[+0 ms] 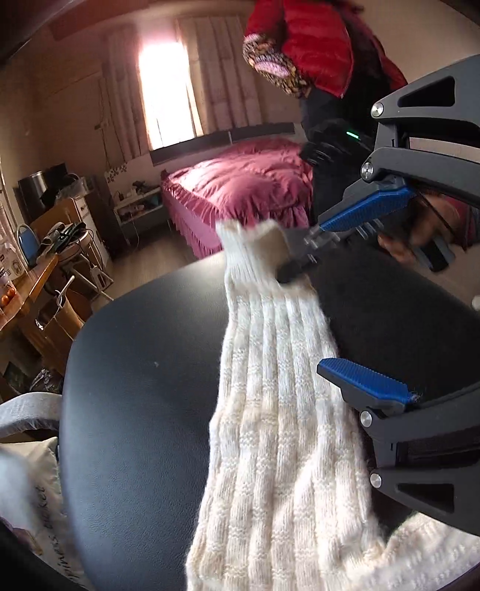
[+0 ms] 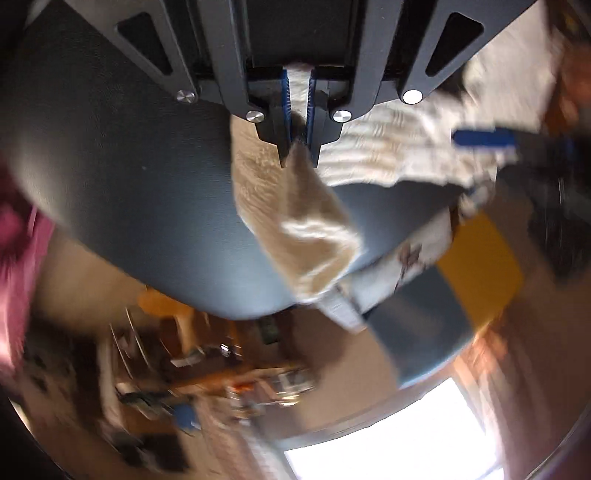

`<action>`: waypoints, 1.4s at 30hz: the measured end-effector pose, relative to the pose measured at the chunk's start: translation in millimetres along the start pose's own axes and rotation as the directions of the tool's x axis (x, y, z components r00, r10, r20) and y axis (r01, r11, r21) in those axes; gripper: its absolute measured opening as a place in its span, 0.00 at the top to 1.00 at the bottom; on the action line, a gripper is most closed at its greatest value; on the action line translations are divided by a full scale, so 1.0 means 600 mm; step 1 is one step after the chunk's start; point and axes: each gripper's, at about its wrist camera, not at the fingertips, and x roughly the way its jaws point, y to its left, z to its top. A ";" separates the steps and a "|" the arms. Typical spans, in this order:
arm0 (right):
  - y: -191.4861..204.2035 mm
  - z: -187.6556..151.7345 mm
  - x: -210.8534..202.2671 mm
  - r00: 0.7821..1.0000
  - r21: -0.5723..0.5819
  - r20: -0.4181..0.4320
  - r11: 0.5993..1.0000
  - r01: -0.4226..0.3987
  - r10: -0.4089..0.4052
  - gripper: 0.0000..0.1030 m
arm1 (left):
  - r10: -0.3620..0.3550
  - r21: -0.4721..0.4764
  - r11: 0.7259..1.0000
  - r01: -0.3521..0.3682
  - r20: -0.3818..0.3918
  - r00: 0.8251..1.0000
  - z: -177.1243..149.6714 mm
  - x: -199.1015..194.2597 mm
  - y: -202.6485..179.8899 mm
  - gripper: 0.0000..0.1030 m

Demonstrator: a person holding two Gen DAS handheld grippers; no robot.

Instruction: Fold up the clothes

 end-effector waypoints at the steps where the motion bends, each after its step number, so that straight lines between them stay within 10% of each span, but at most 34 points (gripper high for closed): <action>1: 0.017 -0.006 0.007 1.000 -0.040 -0.016 0.999 0.010 -0.011 0.95 | -0.016 -0.018 1.000 0.016 -0.003 1.000 0.003 -0.002 0.001 0.25; 11: 0.047 -0.043 0.022 0.998 -0.097 -0.057 0.995 0.020 -0.025 0.95 | -0.017 -0.177 0.984 0.005 -0.065 0.998 0.037 0.068 0.047 0.25; 12: 0.050 -0.039 0.023 0.998 -0.098 -0.056 0.995 0.023 -0.028 0.95 | -0.017 -0.173 0.985 0.007 -0.062 0.998 0.036 0.071 0.045 0.33; 14: 0.053 -0.039 0.023 0.998 -0.098 -0.053 0.995 0.032 -0.037 0.93 | 0.053 -0.116 0.991 -0.059 -0.052 0.997 0.033 0.077 0.033 0.94; 22: 0.003 -0.037 -0.029 0.989 0.177 0.027 0.973 -0.148 0.145 0.74 | 0.087 -0.031 0.996 -0.083 0.161 0.983 0.038 -0.067 0.001 0.94; 29: -0.037 -0.074 0.001 0.868 0.533 0.060 0.719 -0.446 0.493 0.65 | 0.066 -0.030 0.998 -0.059 0.422 0.904 0.046 -0.294 0.000 0.94; 35: 0.017 -0.103 0.071 0.638 0.733 0.199 0.319 -0.601 0.744 0.56 | 0.114 -0.051 0.993 -0.102 0.523 0.845 0.012 -0.452 0.026 0.94; 38: 0.051 -0.118 0.101 0.585 0.800 0.308 0.129 -0.586 0.750 0.32 | 0.123 -0.046 0.992 -0.116 0.546 0.828 -0.014 -0.496 0.031 0.94; 42: 0.092 -0.131 0.131 0.614 0.870 0.319 0.034 -0.493 0.722 0.06 | 0.083 -0.006 0.995 -0.098 0.586 0.806 -0.048 -0.544 0.023 0.94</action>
